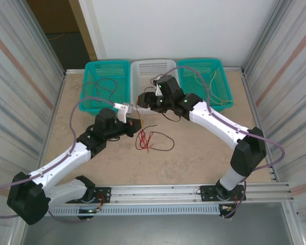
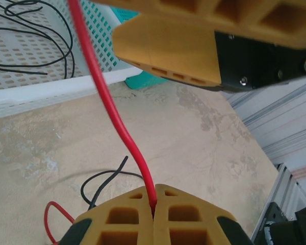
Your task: Untangle the cables
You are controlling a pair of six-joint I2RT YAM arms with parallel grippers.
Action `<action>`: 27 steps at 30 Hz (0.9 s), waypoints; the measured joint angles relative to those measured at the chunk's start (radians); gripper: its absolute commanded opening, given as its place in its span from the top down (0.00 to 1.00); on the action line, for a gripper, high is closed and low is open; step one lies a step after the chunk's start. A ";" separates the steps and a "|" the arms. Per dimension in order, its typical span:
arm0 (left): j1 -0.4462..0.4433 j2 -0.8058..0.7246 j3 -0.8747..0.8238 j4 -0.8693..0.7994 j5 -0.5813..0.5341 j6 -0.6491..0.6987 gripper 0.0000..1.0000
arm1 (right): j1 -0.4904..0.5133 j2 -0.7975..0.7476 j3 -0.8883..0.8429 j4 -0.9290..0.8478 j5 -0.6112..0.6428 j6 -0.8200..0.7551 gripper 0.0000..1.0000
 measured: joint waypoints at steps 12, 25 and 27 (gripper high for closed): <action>-0.002 0.021 -0.001 -0.005 -0.006 0.006 1.00 | -0.006 0.006 0.003 -0.007 0.002 -0.007 0.42; -0.008 0.030 -0.031 -0.014 0.006 0.006 1.00 | -0.044 -0.003 0.003 0.005 -0.011 -0.018 0.55; -0.008 0.032 -0.031 -0.014 0.010 0.006 1.00 | -0.043 -0.003 0.003 0.005 -0.013 -0.015 0.67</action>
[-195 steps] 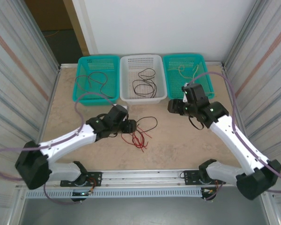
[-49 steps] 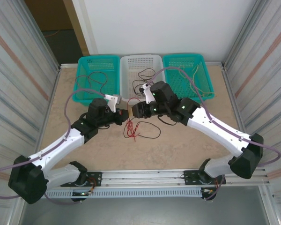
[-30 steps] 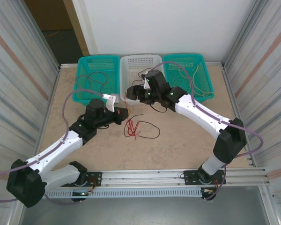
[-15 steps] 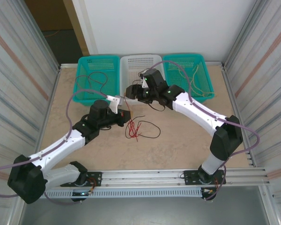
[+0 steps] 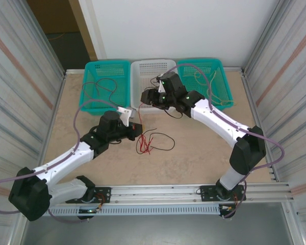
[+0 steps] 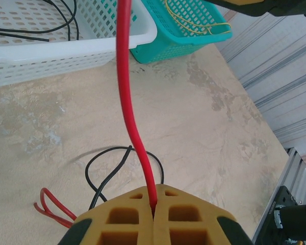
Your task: Untangle the cables
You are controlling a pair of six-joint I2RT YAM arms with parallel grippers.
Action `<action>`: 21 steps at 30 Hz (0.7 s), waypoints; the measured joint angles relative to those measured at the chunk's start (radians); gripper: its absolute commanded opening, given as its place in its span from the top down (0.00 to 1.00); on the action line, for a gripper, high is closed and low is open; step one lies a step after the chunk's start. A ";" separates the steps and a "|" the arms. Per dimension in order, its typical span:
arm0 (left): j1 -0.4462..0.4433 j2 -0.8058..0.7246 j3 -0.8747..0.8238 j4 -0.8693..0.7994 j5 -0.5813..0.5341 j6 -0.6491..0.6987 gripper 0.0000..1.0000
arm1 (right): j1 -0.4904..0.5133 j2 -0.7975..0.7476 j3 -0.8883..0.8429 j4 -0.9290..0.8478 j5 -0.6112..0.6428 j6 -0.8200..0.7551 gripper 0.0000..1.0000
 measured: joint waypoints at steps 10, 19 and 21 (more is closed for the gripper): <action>0.000 0.005 0.000 -0.011 0.003 0.005 1.00 | 0.010 0.005 0.087 -0.098 0.081 -0.106 1.00; 0.000 0.086 0.017 0.011 0.114 0.053 1.00 | 0.066 0.005 0.145 -0.211 0.202 -0.301 1.00; -0.006 0.108 0.026 0.016 0.144 0.060 1.00 | 0.073 0.005 0.152 -0.225 0.213 -0.331 0.98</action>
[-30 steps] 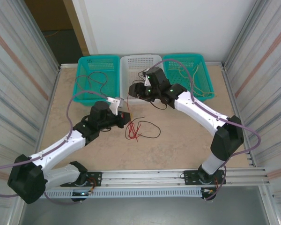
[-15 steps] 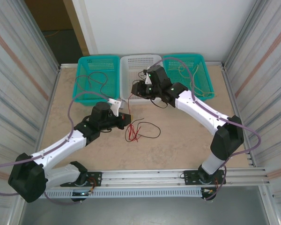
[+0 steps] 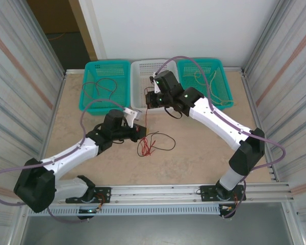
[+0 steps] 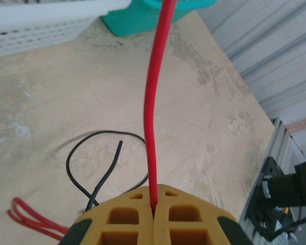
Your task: Untangle the cables
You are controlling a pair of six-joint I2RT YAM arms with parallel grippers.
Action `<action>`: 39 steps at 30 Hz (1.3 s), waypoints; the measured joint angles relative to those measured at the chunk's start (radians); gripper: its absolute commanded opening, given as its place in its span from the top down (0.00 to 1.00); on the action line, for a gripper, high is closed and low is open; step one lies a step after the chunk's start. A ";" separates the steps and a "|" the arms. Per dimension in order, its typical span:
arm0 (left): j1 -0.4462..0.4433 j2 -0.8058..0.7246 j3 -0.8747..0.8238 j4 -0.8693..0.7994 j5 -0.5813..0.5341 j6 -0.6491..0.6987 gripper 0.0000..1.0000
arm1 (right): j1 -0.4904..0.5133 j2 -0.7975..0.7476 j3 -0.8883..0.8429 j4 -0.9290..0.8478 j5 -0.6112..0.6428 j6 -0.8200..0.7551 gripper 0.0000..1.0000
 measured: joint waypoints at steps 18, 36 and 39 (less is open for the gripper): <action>0.085 -0.093 0.016 0.188 0.036 -0.183 1.00 | -0.093 -0.329 -0.467 0.114 -0.118 0.043 0.30; 0.085 -0.105 0.068 0.213 0.035 -0.221 1.00 | -0.021 -0.209 -0.645 0.332 -0.259 0.266 0.66; 0.086 -0.138 0.068 0.203 -0.008 -0.222 1.00 | -0.068 -0.202 -0.720 0.362 -0.259 0.301 0.69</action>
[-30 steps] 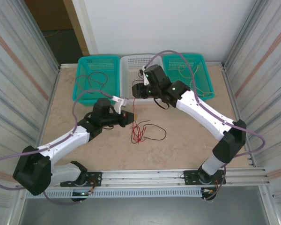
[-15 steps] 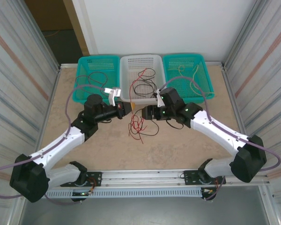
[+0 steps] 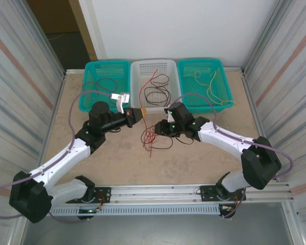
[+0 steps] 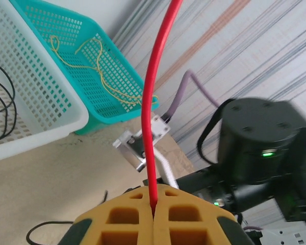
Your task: Untangle the cables
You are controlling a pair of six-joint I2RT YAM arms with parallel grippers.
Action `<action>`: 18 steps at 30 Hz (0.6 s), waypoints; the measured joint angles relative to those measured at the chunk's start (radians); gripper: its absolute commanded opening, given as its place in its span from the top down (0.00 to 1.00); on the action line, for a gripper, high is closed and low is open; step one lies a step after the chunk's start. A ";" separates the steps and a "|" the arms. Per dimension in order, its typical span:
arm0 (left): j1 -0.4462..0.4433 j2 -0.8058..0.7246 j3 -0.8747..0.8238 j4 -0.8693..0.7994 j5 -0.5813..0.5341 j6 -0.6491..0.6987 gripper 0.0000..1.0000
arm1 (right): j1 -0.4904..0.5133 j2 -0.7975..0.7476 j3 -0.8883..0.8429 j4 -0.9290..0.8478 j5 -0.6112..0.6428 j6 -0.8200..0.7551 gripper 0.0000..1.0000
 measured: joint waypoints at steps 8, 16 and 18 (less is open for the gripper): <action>0.079 -0.106 -0.001 0.050 -0.086 -0.063 1.00 | -0.065 0.090 -0.074 0.005 0.000 0.038 0.69; 0.098 -0.111 -0.048 0.082 -0.121 -0.152 1.00 | -0.050 -0.034 -0.074 -0.012 0.010 -0.005 0.45; 0.098 -0.111 -0.060 0.091 -0.131 -0.178 1.00 | -0.013 -0.103 -0.074 0.002 0.011 -0.028 0.43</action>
